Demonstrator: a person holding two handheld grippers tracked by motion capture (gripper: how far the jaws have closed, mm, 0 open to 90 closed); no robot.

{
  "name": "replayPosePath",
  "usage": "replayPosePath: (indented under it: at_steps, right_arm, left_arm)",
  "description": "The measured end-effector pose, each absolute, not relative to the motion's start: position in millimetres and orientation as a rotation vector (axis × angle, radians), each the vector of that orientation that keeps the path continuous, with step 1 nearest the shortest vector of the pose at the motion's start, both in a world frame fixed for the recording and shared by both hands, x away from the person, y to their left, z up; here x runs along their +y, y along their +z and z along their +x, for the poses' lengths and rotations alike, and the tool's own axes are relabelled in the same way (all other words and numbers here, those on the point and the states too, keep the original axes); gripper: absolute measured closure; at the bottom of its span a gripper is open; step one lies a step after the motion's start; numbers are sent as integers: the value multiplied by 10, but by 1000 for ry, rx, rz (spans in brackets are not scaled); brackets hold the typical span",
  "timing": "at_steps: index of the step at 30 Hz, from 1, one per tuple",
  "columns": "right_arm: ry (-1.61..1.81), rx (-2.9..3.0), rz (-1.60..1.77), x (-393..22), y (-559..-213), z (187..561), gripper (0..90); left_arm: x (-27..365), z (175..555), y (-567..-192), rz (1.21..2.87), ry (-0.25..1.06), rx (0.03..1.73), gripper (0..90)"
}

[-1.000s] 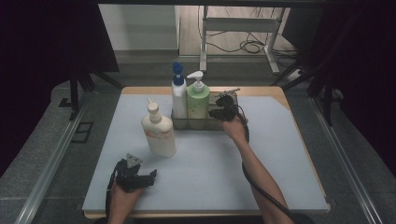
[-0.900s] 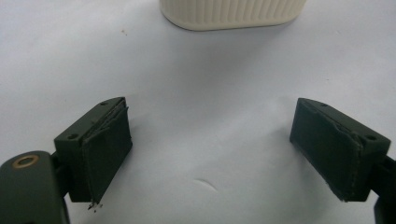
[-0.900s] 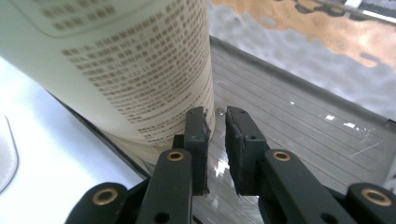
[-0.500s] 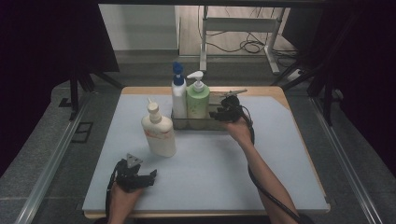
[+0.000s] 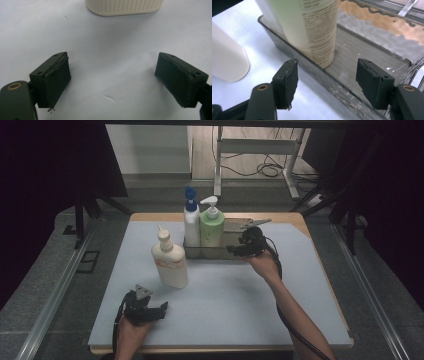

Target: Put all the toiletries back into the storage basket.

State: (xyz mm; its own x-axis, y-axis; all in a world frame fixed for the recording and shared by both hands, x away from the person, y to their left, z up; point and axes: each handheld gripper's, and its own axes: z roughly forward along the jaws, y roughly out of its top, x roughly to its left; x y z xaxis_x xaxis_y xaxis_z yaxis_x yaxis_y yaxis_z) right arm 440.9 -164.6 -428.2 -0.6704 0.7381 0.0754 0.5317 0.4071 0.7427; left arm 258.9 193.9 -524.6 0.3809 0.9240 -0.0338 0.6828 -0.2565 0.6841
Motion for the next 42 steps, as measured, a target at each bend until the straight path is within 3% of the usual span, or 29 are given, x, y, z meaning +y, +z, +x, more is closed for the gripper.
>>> replayPosePath:
  at_steps: [21,29,42]
  right_arm:
    - [1105,2426,1034,-1858,-4287,3956,142]
    - [1080,2430,987,-1955,-4312,3772,128]
    - [1062,2406,974,-2177,-4385,3524,33]
  left_arm:
    - [1938,2590,-5245,2028,507,1379,123]
    - [1940,2590,-5246,2026,506,1378,122]
    - [1940,2592,-5242,2029,503,1380,123]
